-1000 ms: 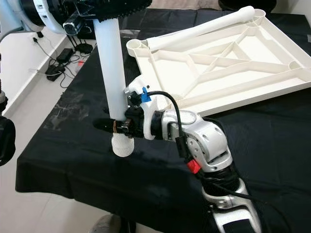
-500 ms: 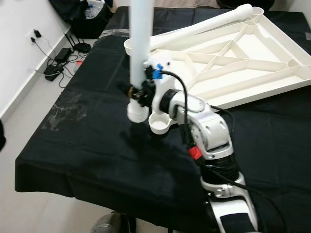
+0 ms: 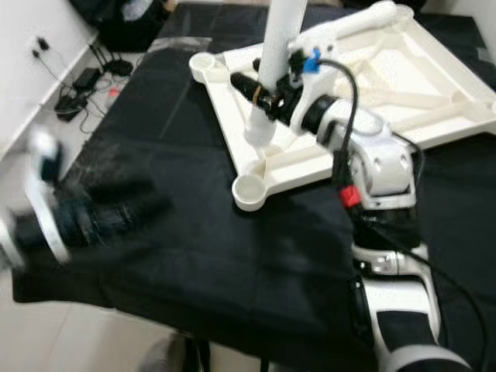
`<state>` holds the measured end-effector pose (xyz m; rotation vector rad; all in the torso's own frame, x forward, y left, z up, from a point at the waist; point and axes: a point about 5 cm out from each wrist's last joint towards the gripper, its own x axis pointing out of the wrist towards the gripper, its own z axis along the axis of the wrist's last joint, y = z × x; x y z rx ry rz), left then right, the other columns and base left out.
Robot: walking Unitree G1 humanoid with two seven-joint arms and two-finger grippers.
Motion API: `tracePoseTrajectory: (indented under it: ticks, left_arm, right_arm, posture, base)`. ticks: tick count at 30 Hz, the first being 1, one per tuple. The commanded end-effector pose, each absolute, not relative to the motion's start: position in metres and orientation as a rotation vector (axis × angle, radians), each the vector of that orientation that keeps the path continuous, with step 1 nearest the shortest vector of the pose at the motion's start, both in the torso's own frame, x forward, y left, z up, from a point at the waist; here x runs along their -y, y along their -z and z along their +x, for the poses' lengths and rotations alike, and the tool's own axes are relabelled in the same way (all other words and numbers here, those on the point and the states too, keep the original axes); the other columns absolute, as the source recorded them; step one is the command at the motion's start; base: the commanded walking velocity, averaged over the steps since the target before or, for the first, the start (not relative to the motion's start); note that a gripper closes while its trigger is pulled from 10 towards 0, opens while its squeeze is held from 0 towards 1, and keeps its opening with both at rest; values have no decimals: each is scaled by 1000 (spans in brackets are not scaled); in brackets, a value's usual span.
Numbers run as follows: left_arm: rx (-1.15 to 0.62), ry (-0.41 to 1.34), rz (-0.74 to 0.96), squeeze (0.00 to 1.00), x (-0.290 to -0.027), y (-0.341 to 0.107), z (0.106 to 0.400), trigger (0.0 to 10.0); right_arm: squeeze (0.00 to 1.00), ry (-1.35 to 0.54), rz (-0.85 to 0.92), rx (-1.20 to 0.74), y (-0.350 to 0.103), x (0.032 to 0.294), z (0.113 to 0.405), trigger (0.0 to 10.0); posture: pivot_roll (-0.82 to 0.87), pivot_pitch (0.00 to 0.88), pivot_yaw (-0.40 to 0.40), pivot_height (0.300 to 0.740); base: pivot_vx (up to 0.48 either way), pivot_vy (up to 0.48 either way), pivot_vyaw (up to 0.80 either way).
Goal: Building children table
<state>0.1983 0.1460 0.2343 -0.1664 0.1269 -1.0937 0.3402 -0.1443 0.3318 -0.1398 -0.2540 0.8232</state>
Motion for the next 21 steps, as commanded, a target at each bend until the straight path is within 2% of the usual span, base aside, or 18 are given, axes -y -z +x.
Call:
tracePoseTrajectory:
  ticks: [1, 2, 3, 4, 7, 8, 10, 12, 18, 21]
  left_arm:
    - [-153, 1109, -145, 0, -139, -229, 193, 10000]
    - [-206, 1119, -104, 0, -129, -214, 181, 10000]
    - [-206, 1119, -104, 0, -129, -214, 181, 10000]
    - [-253, 1119, -39, 0, -122, -198, 168, 10000]
    - [-287, 1098, 1, 0, -120, -183, 159, 10000]
    - [-293, 1071, 13, 0, -117, -166, 141, 10000]
    - [-194, 1035, -16, 0, -116, -172, 142, 10000]
    - [-169, 1026, -21, 0, -116, -174, 143, 10000]
    - [-81, 1001, 36, 0, -114, -184, 134, 10000]
    - [4, 934, 84, 0, -112, -186, 134, 10000]
  right_arm:
    - [0, -861, -144, 296, -341, 143, 336, 0]
    - [0, -919, -150, 293, -342, 142, 332, 1255]
    - [0, -919, -150, 293, -342, 142, 332, 1255]
    - [0, -1011, -185, 285, -341, 139, 325, 10000]
    - [0, -1116, -220, 249, -334, 136, 318, 10000]
    - [0, -1244, -284, 174, -317, 132, 311, 10000]
    - [0, -1244, -300, 140, -309, 131, 318, 10000]
    - [0, -1238, -300, 136, -308, 130, 320, 10000]
    - [0, -1274, -303, 133, -310, 131, 329, 10000]
    - [0, -1328, -310, 123, -309, 132, 329, 10000]
  posture:
    - [54, 282, 32, 740]
    - [48, 288, 33, 740]
    - [48, 288, 33, 740]
    - [44, 298, 32, 740]
    - [39, 308, 32, 740]
    - [37, 320, 32, 740]
    - [36, 333, 31, 740]
    - [36, 333, 31, 740]
    - [41, 369, 37, 740]
    - [44, 381, 39, 740]
  base:
    - [0, 0, 0]
    - [0, 0, 0]
    - [0, 0, 0]
    - [0, 0, 0]
    - [0, 0, 0]
    - [0, 0, 0]
    - [0, 0, 0]
    - [0, 0, 0]
    - [0, 0, 0]
    - [0, 0, 0]
